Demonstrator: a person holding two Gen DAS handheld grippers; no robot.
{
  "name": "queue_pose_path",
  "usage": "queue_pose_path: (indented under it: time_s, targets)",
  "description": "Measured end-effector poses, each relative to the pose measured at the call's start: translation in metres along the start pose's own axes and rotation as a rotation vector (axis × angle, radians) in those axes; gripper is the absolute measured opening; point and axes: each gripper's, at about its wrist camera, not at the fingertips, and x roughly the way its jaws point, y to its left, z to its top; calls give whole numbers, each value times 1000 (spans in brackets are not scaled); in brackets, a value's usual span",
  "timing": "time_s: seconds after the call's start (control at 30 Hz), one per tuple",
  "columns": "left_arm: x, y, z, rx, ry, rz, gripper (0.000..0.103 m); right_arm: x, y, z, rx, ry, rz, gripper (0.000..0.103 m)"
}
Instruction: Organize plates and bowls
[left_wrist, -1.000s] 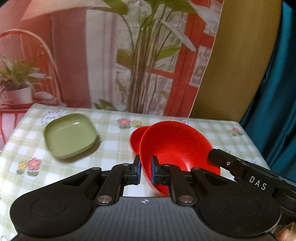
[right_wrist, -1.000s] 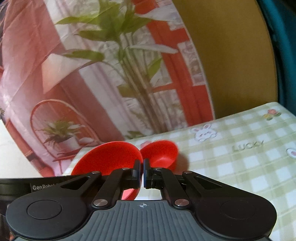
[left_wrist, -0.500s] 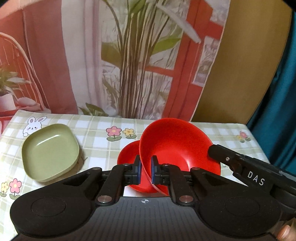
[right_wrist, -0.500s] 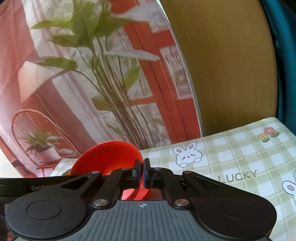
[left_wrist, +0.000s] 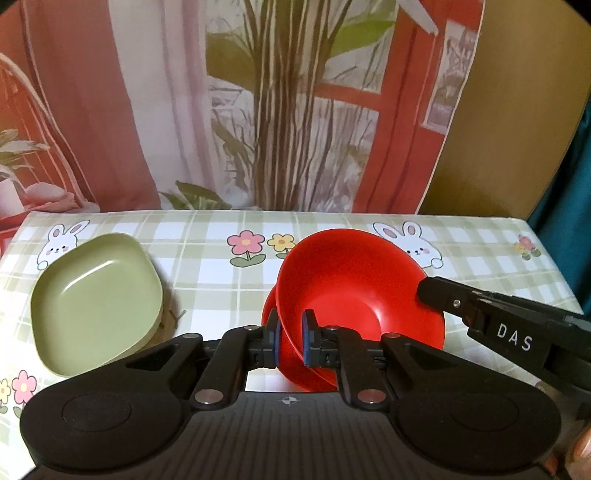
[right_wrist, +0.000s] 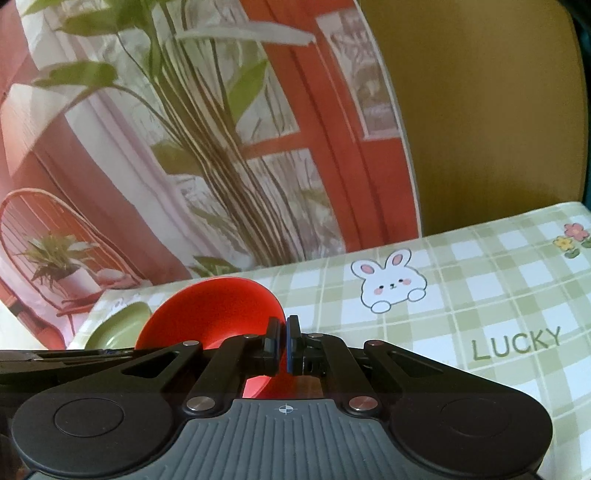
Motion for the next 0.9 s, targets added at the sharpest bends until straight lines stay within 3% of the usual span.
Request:
queue_pose_path:
  time_s: [0.77, 0.8, 0.87, 0.9]
  targets:
    - [14, 0, -5, 57, 0, 16, 13, 23, 1, -8, -48, 51, -48, 4]
    - [14, 0, -5, 59, 0, 13, 16, 23, 1, -9, -54, 53, -51, 4]
    - [11, 0, -5, 56, 3, -3, 31, 24, 2, -9, -63, 61, -53, 4]
    - [10, 0, -5, 51, 3, 2, 52, 24, 2, -9, -62, 64, -51, 6]
